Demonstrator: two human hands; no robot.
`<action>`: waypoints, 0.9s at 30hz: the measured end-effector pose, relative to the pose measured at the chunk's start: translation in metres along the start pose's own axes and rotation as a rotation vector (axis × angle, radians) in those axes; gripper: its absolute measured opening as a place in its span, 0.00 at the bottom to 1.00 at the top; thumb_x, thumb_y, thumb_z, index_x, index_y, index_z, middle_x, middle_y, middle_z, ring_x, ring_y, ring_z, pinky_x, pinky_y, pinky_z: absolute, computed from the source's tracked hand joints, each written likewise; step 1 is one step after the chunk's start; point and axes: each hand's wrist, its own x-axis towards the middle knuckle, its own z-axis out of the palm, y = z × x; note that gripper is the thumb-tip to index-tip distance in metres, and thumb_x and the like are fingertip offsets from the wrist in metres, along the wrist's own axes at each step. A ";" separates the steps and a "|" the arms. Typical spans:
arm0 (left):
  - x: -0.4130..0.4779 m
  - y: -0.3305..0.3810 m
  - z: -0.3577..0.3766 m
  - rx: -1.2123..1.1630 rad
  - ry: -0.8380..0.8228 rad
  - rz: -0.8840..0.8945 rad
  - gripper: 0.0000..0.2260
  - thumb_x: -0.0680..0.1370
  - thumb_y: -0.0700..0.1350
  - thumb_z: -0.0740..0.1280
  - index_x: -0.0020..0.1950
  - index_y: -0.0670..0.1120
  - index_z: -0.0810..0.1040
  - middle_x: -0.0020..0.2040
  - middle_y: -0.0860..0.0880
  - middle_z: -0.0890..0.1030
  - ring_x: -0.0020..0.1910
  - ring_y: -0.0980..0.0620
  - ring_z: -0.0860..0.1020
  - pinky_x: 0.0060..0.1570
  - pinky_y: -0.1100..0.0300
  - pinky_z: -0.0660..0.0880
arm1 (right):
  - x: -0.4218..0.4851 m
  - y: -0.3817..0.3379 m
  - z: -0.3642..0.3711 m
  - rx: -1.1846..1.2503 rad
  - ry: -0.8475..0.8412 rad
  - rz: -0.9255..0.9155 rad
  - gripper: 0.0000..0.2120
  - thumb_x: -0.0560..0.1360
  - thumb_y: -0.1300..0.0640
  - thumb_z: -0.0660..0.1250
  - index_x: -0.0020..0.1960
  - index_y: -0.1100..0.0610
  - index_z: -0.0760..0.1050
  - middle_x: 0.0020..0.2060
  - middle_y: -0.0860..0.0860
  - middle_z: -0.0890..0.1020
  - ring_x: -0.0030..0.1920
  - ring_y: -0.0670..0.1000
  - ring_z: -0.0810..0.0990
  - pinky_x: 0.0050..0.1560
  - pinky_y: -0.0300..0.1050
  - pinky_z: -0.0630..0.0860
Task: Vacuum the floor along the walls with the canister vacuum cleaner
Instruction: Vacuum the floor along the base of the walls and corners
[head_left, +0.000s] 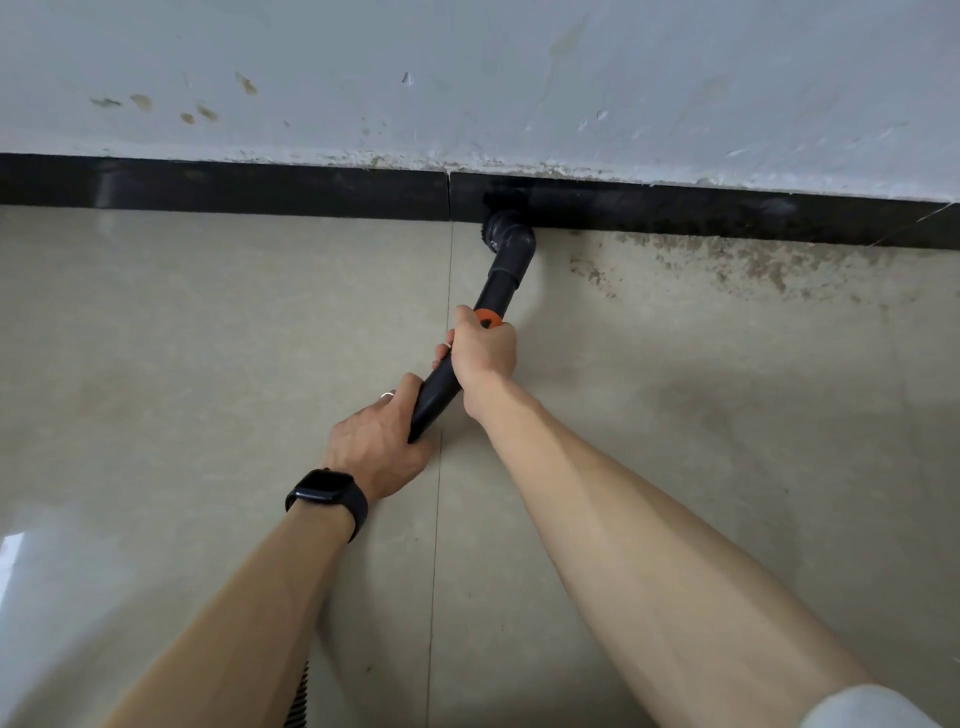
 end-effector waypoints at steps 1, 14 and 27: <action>-0.004 -0.004 -0.002 0.003 -0.002 -0.014 0.14 0.74 0.49 0.64 0.51 0.53 0.59 0.39 0.53 0.73 0.33 0.47 0.71 0.31 0.57 0.62 | -0.004 0.002 0.004 0.004 -0.027 0.014 0.08 0.77 0.57 0.66 0.53 0.58 0.69 0.30 0.51 0.76 0.21 0.50 0.75 0.26 0.41 0.75; -0.036 0.004 0.005 0.153 -0.038 0.264 0.16 0.70 0.52 0.63 0.55 0.53 0.62 0.44 0.52 0.77 0.40 0.43 0.78 0.35 0.56 0.71 | -0.058 0.026 -0.059 0.376 0.161 0.052 0.08 0.76 0.60 0.67 0.51 0.59 0.70 0.33 0.53 0.76 0.24 0.50 0.75 0.34 0.44 0.76; -0.044 0.057 0.029 0.293 -0.038 0.342 0.20 0.74 0.51 0.62 0.64 0.48 0.63 0.47 0.50 0.79 0.42 0.42 0.79 0.35 0.56 0.66 | -0.038 0.020 -0.116 0.288 0.158 0.055 0.11 0.76 0.58 0.68 0.52 0.58 0.67 0.36 0.54 0.75 0.24 0.50 0.75 0.35 0.46 0.78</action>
